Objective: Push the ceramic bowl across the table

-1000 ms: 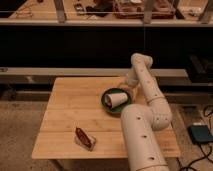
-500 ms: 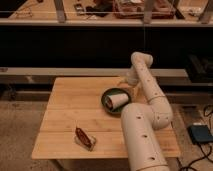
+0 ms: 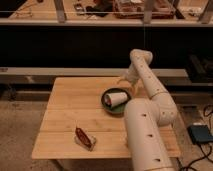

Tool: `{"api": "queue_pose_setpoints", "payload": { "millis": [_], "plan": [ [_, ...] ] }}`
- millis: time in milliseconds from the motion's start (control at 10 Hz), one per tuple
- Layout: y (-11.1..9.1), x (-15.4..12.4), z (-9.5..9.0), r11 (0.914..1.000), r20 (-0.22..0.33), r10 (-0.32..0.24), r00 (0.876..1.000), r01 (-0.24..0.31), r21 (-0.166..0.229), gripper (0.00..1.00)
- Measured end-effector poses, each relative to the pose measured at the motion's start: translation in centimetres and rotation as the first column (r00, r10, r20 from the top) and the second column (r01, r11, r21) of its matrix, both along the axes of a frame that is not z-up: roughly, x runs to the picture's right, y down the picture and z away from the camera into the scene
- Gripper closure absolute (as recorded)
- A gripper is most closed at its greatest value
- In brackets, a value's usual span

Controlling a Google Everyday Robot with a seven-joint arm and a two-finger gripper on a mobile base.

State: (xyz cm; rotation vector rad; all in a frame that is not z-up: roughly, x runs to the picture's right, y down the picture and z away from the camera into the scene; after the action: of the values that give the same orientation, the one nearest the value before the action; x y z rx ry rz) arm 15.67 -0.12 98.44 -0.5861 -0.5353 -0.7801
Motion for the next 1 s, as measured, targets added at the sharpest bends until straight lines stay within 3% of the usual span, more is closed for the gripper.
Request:
{"api": "queue_pose_setpoints", "payload": {
  "millis": [300, 400, 500, 700, 1000],
  "plan": [
    [1.5, -0.7, -0.3, 0.9965, 0.035, -0.059, 0.998, 0.057, 0.062, 0.20],
    [2.5, -1.5, -1.3, 0.9965, 0.057, -0.053, 0.997, 0.050, 0.067, 0.20],
    [4.4, -2.6, -3.8, 0.9971, 0.091, -0.042, 0.995, 0.036, 0.067, 0.20],
    [6.6, -3.0, -6.7, 0.9974, 0.109, -0.028, 0.994, 0.020, 0.070, 0.20],
    [10.6, -4.4, -9.9, 0.9954, 0.103, -0.087, 0.991, 0.082, 0.049, 0.20]
  ]
}}
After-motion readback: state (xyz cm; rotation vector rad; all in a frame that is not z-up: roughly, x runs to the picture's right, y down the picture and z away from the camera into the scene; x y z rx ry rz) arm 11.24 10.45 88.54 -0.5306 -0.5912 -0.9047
